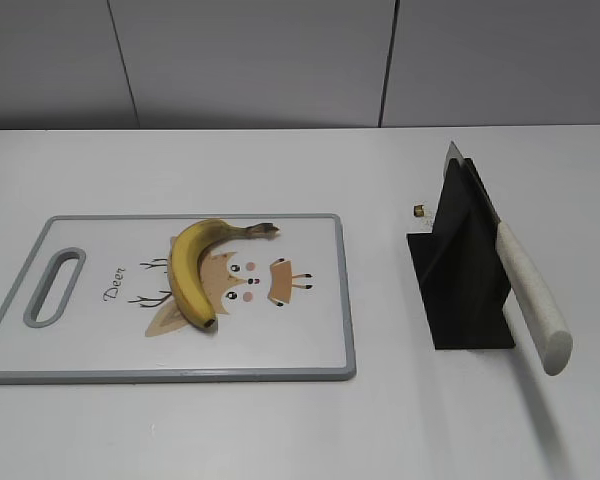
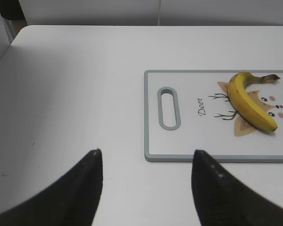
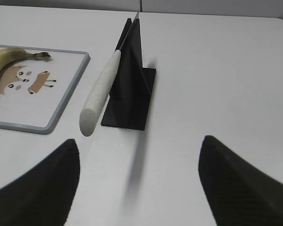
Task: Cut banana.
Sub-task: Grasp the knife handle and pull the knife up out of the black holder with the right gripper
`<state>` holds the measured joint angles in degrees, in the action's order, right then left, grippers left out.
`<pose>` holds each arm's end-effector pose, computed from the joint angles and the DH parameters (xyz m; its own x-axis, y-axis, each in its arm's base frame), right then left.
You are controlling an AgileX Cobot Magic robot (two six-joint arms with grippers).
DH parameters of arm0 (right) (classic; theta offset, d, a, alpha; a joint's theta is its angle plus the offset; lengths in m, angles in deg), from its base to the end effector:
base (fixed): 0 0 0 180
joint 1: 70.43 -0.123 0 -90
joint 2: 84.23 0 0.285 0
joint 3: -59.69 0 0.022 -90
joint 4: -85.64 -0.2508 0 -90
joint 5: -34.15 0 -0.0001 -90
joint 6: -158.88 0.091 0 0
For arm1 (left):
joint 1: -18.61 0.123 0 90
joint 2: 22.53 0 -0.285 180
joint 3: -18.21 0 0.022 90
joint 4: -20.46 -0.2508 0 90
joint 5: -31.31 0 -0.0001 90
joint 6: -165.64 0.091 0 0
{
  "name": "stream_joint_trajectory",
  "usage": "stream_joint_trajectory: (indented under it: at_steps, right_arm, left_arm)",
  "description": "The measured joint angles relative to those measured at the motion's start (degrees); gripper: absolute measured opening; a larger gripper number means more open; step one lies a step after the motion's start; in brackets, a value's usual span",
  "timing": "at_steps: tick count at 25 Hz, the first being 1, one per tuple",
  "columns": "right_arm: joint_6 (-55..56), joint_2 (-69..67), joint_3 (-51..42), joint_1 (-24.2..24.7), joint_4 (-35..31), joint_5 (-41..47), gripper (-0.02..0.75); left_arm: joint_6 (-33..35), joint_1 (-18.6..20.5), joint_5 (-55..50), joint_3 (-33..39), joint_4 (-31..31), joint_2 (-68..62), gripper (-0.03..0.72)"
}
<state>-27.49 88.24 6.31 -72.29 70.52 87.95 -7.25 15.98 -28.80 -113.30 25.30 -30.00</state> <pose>0.0067 0.0194 0.2656 -0.4125 0.0326 -0.9104 -0.2051 0.9704 0.1277 -0.0058 -0.0064 0.2788 -0.4270 0.1013 -0.8985 0.1469 0.9883 0.0416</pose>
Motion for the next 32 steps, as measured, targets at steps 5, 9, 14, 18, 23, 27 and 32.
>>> stream_joint_trajectory:
  at_steps: [5, 9, 14, 18, 23, 27, 32]
  right_arm:
    - [0.06, 0.0, 0.0, 0.0, 0.05, -0.13, 0.592]
    - [3.21, -1.37, 1.64, 0.0, 0.96, 1.58, 0.592]
    - [3.9, -9.83, 9.21, 0.0, 2.27, 7.2, 0.59]
    - [4.01, -18.89, 16.51, 0.0, 3.24, 12.88, 0.59]
    - [4.06, -30.18, 24.54, -0.84, 2.86, 14.47, 0.59]
    - [5.14, -36.61, 26.18, -6.03, 3.08, 14.47, 0.59]
    - [7.69, -44.5, 26.98, -13.79, 4.88, 14.55, 0.589]
  left_arm:
    - [0.0, 0.0, 0.0, 0.0, 0.0, 0.0, 0.577]
    - [0.0, 0.0, 0.0, 0.0, 0.0, 0.0, 0.577]
    - [0.0, 0.0, 0.0, 0.0, 0.0, 0.0, 0.577]
    - [0.0, 0.0, 0.0, 0.0, 0.0, 0.0, 0.577]
    - [0.0, 0.0, 0.0, 0.0, 0.0, 0.0, 0.577]
    - [0.0, 0.0, 0.0, 0.0, 0.0, 0.0, 0.577]
    - [0.0, 0.0, 0.0, 0.0, 0.0, 0.0, 0.577]
